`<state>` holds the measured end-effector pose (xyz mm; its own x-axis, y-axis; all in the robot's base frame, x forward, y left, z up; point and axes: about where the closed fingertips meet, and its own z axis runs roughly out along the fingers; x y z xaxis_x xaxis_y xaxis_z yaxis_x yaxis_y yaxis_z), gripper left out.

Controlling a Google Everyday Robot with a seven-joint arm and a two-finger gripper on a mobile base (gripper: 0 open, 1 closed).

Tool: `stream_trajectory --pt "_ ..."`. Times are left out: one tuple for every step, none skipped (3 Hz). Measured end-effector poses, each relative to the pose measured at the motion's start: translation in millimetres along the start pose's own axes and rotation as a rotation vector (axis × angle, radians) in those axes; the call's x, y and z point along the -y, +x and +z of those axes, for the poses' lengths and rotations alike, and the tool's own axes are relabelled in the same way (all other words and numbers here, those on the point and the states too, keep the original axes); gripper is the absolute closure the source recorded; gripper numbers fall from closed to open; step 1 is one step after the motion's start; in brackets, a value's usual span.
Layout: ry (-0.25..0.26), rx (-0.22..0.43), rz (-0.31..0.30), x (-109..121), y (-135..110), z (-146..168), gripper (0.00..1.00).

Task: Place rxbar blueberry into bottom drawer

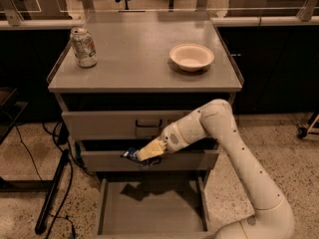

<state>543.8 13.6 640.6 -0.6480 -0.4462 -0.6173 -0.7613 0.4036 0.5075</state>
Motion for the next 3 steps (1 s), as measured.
stream_trajectory --pt "-0.001 0.0 0.003 0.6 0.8 0.9 1.0" --pt "-0.009 -0.031 0.032 5.2 15.8 19.8 1.0" --pt "-0.027 -0.046 0.104 14.3 46.3 38.3 1.0"
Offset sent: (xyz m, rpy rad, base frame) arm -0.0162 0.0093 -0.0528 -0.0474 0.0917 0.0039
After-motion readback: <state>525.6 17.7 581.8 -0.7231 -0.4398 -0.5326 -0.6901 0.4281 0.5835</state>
